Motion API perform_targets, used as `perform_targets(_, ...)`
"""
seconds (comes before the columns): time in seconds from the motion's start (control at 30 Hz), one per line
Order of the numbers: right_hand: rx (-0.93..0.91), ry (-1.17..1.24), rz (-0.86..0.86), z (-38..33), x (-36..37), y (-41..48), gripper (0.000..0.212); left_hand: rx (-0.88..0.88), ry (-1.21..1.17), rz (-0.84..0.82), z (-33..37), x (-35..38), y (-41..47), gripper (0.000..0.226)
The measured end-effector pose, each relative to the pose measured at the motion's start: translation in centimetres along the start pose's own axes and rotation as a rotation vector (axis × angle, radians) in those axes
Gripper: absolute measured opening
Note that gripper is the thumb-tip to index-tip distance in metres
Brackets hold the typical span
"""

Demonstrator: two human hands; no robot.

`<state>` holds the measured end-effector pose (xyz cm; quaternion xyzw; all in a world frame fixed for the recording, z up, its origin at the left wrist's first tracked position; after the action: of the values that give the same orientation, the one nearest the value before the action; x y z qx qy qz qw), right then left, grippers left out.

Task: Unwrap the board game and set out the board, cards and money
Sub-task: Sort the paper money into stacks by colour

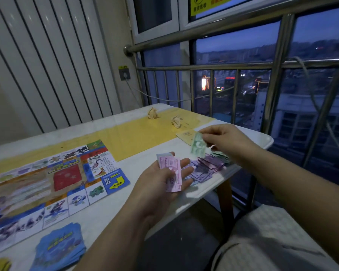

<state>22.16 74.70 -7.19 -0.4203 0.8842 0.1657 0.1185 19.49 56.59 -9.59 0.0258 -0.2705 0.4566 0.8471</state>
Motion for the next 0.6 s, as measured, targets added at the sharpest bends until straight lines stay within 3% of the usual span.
perform_targets(0.1, 0.011, -0.166, 0.091, 1.8, -2.6, 1.8, 0.03, 0.006, -0.01, -0.01, -0.1, 0.8, 0.5, 0.038)
perform_targets(0.33, -0.193, -0.816, -0.06, 4.3, -3.5, 3.9, 0.034, 0.03, -0.007, 0.043, -0.5, 1.9, 1.4, 0.023)
perform_targets(0.4, -0.263, -0.706, -0.021, 3.4, -3.1, 3.4, 0.036, 0.038, -0.009, 0.087, -0.6, 1.8, 1.9, 0.02)
perform_targets(0.47, -0.27, -0.426, -0.029, 1.6, -2.1, 1.8, 0.032, 0.048, -0.014, 0.116, -0.6, 2.0, 2.2, 0.02)
perform_targets(0.53, -0.194, -0.187, -0.163, -0.2, -0.8, -0.3, 0.029, 0.071, 0.011, 0.095, -0.8, 2.6, 2.3, 0.021)
perform_targets(0.6, -0.169, -0.119, -0.291, -1.2, 0.3, -1.8, 0.024, 0.108, 0.08, 0.059, -1.0, 3.2, 2.1, 0.027)
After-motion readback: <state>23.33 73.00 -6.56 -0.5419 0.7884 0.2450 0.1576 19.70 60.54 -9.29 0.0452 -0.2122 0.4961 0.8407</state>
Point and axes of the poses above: each hand's wrist, its own y-axis towards the middle knuckle, its own x-axis out of the palm, z = x × y, the point moved 2 cm from there along y, towards the middle knuckle, and after that the axes turned 6 degrees about z, right-handed, at the moved point
